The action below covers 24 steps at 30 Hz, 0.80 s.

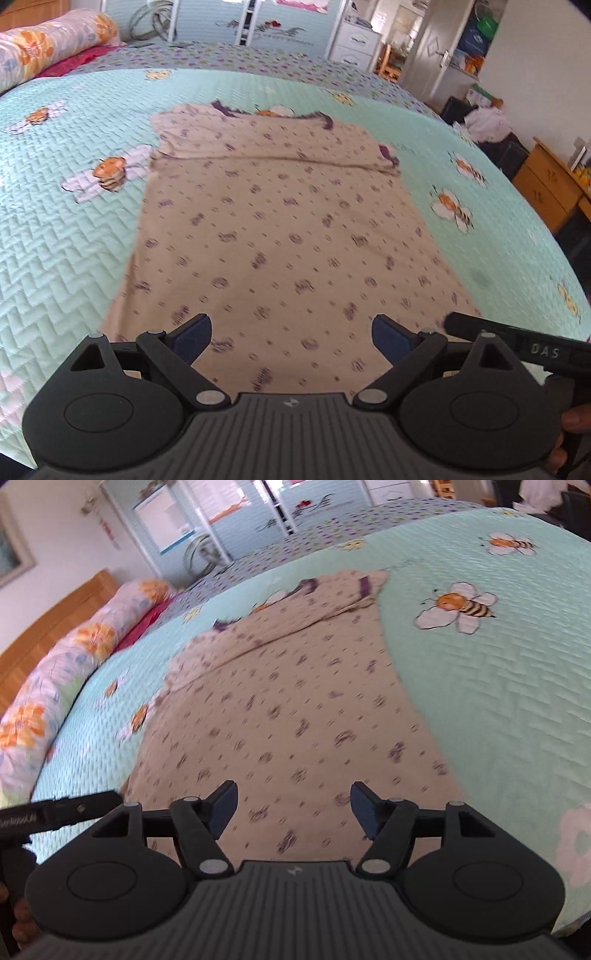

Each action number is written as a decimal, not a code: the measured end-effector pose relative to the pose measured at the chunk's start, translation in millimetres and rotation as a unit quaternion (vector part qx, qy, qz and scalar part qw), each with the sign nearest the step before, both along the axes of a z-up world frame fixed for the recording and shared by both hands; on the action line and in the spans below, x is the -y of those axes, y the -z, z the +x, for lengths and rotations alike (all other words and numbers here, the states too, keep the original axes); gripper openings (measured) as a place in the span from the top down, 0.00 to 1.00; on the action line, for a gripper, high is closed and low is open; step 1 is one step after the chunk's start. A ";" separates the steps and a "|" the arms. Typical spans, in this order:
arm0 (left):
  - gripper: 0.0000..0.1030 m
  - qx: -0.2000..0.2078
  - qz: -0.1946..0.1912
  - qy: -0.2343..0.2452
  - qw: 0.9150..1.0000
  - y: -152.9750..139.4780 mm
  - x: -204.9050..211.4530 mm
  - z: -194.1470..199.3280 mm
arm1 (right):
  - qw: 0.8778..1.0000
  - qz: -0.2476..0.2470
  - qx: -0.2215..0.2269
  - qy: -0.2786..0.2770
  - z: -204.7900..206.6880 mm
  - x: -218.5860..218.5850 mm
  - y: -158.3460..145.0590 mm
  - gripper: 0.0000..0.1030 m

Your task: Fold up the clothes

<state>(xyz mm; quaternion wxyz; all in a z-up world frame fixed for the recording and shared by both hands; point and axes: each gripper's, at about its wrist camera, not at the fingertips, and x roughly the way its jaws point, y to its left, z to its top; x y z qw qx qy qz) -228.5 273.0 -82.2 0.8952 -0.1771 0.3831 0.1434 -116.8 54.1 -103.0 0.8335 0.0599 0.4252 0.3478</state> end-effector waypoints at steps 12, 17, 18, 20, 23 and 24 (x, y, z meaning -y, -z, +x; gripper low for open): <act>0.06 -0.076 0.003 0.024 0.997 39.6 15.1 7.2 | 0.993 -0.092 0.028 -0.062 -26.3 -23.8 26.9 0.26; 0.06 -0.086 0.005 0.027 0.996 47.1 16.3 5.8 | 0.990 -0.110 0.051 -0.077 -33.2 -27.1 29.1 0.24; 0.06 -0.087 0.006 0.028 0.996 47.8 16.5 5.9 | 0.989 -0.114 0.055 -0.081 -34.5 -27.7 29.7 0.23; 0.06 -0.090 0.008 0.031 0.995 49.4 17.1 6.3 | 0.986 -0.122 0.064 -0.089 -37.0 -29.0 30.7 0.22; 0.06 -0.089 0.015 0.039 0.995 52.2 17.7 4.5 | 0.983 -0.135 0.078 -0.101 -40.9 -30.8 32.3 0.21; 0.06 -0.089 0.017 0.043 0.995 53.1 18.0 3.5 | 0.981 -0.139 0.083 -0.105 -42.2 -31.4 32.8 0.21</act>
